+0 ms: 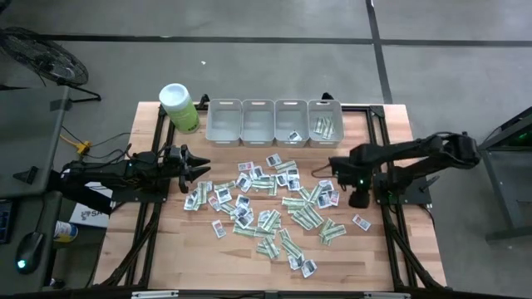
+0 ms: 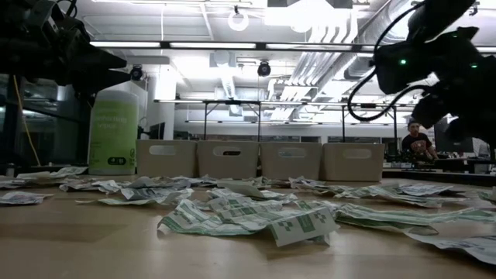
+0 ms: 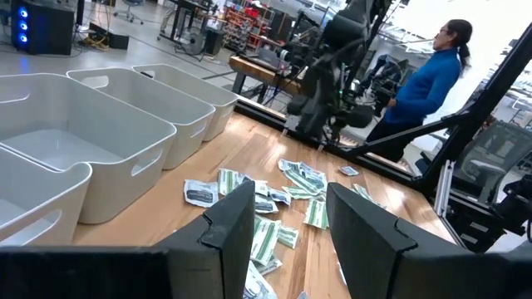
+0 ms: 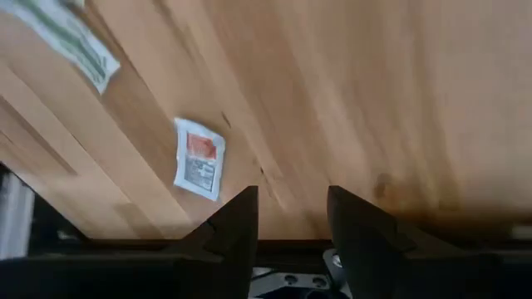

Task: Pick & Place First Aid Supplies
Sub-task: Put the ointment pack into the middle left gray bin

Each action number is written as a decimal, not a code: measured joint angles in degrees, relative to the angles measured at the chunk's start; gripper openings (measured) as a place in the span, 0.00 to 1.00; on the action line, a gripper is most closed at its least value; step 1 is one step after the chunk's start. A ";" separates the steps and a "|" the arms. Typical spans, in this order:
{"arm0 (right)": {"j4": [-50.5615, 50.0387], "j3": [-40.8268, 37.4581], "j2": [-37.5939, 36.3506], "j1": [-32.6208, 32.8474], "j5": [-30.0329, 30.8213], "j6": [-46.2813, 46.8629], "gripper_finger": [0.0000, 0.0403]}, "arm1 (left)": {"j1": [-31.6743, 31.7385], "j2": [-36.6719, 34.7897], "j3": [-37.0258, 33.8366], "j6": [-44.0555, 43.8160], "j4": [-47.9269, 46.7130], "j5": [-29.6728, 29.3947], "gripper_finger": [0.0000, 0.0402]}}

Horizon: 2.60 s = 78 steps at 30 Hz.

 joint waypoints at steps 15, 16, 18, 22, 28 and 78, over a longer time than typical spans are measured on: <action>13.93 -1.58 0.02 11.51 -2.22 2.46 0.34 | 0.00 0.01 -0.01 0.00 0.00 0.00 0.37; 14.49 -1.85 0.02 12.24 -2.20 2.94 0.34 | 0.00 0.01 0.00 0.00 0.00 0.00 0.37; 15.16 -2.46 0.02 13.48 -2.22 3.74 0.34 | 0.00 0.02 -0.01 -0.01 0.00 0.00 0.37; 16.62 -3.96 0.02 15.45 -2.14 5.72 0.34 | 0.00 0.02 0.00 0.01 0.00 0.00 0.37; 18.42 -5.97 0.04 17.96 -1.97 7.88 0.34 | 0.00 0.02 0.00 -0.01 0.00 0.00 0.37; 25.03 -6.54 2.19 26.87 -2.37 19.54 0.21 | 0.00 0.01 -0.01 0.01 0.00 0.00 0.37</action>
